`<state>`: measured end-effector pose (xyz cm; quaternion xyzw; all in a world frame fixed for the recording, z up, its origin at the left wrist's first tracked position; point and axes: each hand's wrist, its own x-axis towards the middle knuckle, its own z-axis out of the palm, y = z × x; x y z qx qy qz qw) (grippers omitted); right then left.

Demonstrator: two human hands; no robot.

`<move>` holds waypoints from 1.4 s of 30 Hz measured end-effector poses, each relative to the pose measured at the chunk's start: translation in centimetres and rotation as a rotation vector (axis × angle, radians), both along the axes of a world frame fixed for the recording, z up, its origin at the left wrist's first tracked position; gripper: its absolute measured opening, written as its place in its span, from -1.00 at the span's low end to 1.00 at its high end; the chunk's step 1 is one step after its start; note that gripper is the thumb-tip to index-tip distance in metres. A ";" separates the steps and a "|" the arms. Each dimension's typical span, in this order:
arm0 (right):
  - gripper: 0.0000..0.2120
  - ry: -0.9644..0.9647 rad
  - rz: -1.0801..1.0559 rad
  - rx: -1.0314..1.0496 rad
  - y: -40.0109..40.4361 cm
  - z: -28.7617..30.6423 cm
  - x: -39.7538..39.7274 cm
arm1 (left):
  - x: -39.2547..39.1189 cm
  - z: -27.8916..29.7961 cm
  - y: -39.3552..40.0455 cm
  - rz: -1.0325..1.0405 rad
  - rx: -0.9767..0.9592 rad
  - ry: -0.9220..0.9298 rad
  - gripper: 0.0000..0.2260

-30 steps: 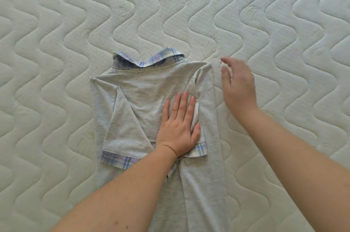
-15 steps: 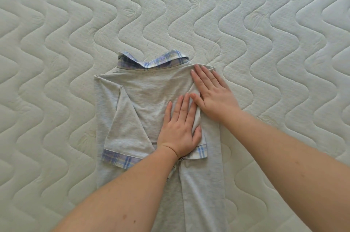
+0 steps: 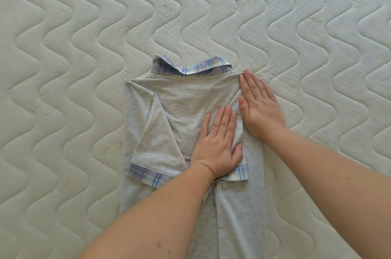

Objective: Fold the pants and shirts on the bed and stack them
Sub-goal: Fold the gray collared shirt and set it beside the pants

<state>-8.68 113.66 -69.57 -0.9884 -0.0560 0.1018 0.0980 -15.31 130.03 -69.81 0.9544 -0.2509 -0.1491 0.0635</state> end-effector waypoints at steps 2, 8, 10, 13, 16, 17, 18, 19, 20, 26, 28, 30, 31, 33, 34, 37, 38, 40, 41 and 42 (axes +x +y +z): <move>-0.42 0.006 -0.004 -0.039 0.0 -0.2 0.0 | 0.1 0.0 -0.1 0.002 -0.003 0.011 -0.30; -0.42 0.085 -0.189 0.074 -0.4 1.8 -0.7 | 0.3 0.6 0.1 -0.001 -0.009 0.075 -0.31; -0.42 0.013 -0.342 0.111 -0.6 3.3 -3.8 | 0.7 1.1 0.2 -0.005 -0.033 0.149 -0.31; -0.43 -0.064 -0.444 0.117 0.4 5.6 -10.2 | 2.0 2.7 0.8 0.018 -0.163 0.299 -0.37; -0.51 -0.061 -0.575 0.189 2.2 6.5 -15.9 | 1.0 4.1 2.3 0.034 -0.171 0.206 -0.40; -0.52 -0.030 -0.645 0.251 2.8 6.4 -17.4 | -0.2 4.5 2.7 0.021 -0.148 0.141 -0.40; -0.53 0.018 -0.710 0.301 3.3 6.2 -18.8 | -1.8 4.7 2.9 0.003 -0.144 0.088 -0.40; -0.52 0.070 -0.759 0.326 3.7 6.0 -20.1 | -3.8 4.9 2.9 -0.027 -0.158 0.045 -0.40; -0.53 0.112 -0.792 0.339 4.0 5.8 -21.3 | -5.9 5.0 2.8 -0.068 -0.180 0.007 -0.40; -0.74 0.350 -0.843 0.422 4.4 6.0 -28.6 | -18.6 5.0 3.2 -0.142 -0.176 -0.009 -0.46; -0.75 0.410 -0.824 0.417 4.5 6.3 -31.3 | -22.6 4.6 4.5 -0.105 -0.116 0.058 -0.45; -0.72 0.462 -0.795 0.377 4.9 6.6 -33.7 | -25.9 4.5 5.6 -0.074 -0.086 0.100 -0.45; -0.70 0.489 -0.788 0.370 5.1 6.7 -34.9 | -27.4 4.6 5.9 -0.081 -0.085 0.124 -0.44; -0.70 0.533 -0.784 0.397 5.4 6.9 -37.3 | -29.9 4.9 6.7 -0.114 -0.105 0.141 -0.45; -0.68 0.558 -0.788 0.406 5.5 7.1 -38.5 | -31.0 5.2 7.1 -0.092 -0.133 0.148 -0.46; -0.65 0.635 -0.809 0.434 5.7 7.5 -42.2 | -33.7 6.4 7.4 0.287 -0.289 0.252 -0.50; -0.65 0.652 -0.815 0.447 5.8 7.6 -43.4 | -34.4 7.0 7.3 0.482 -0.355 0.335 -0.53; -0.65 0.663 -0.859 0.482 5.9 7.8 -45.3 | -35.0 7.9 6.6 0.790 -0.450 0.517 -0.58; -0.66 0.663 -0.889 0.517 6.0 8.0 -46.1 | -34.9 8.1 6.3 0.857 -0.451 0.579 -0.61; -0.68 0.658 -0.911 0.555 6.0 8.2 -46.6 | -34.7 8.3 5.9 0.868 -0.428 0.616 -0.63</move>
